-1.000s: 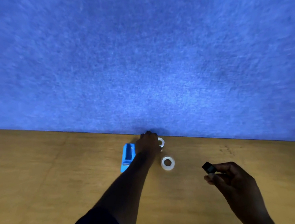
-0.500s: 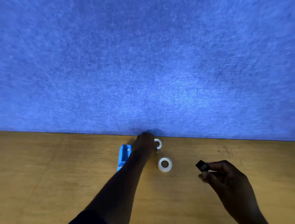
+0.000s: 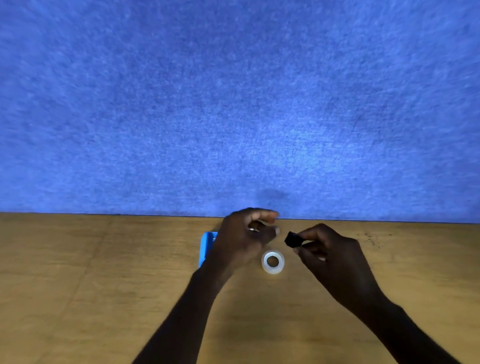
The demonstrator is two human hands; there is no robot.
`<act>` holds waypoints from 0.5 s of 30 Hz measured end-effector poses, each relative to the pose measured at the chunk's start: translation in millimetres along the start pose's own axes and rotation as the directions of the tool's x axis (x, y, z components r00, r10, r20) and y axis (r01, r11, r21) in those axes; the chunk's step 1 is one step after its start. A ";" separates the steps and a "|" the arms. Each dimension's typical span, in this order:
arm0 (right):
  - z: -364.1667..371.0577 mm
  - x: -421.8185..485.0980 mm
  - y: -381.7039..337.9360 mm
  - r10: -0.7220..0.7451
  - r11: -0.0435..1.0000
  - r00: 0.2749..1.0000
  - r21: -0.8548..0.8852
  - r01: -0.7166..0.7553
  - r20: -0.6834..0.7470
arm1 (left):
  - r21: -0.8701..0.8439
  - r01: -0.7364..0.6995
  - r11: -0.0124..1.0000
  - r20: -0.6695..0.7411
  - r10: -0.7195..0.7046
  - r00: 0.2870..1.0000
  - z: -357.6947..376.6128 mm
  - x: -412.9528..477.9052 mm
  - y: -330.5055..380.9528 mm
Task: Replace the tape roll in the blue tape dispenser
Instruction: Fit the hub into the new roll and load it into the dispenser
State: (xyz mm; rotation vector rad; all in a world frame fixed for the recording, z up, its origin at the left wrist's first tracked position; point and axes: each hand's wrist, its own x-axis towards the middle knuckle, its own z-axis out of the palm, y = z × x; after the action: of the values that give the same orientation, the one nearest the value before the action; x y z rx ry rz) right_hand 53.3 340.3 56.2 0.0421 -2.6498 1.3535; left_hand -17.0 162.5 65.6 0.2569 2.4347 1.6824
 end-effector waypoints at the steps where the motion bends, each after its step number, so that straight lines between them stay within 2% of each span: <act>1: 2.6 4.2 -1.3 -0.019 1.000 1.000 -0.016 0.019 0.009 | -0.034 0.019 0.999 0.053 -0.017 0.998 0.6 -3.6 0.0; 4: 9.8 14.4 -4.3 -0.078 0.995 0.996 -0.063 0.081 0.051 | -0.103 0.092 0.990 0.166 -0.074 0.983 2.5 -9.9 -1.7; 9: 19.3 19.9 -5.5 -0.110 0.991 0.986 -0.064 0.119 0.123 | -0.208 0.138 0.968 0.097 -0.120 0.988 -0.3 -14.3 -10.0; 12: 26.8 18.3 0.2 -0.048 0.997 0.996 -0.051 0.052 0.068 | -0.243 0.137 0.960 0.014 -0.137 0.990 -5.5 -16.6 -13.8; 15: 36.8 15.3 17.1 0.098 0.985 0.994 -0.150 -0.090 0.047 | -0.314 0.144 0.939 -0.054 -0.169 0.984 -10.9 -17.8 -17.6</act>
State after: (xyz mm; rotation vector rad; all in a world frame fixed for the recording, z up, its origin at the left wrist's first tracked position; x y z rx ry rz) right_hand 31.6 321.4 23.7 -0.0670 -2.8230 1.1942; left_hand -3.1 142.3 53.6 -0.0473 2.1324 1.9963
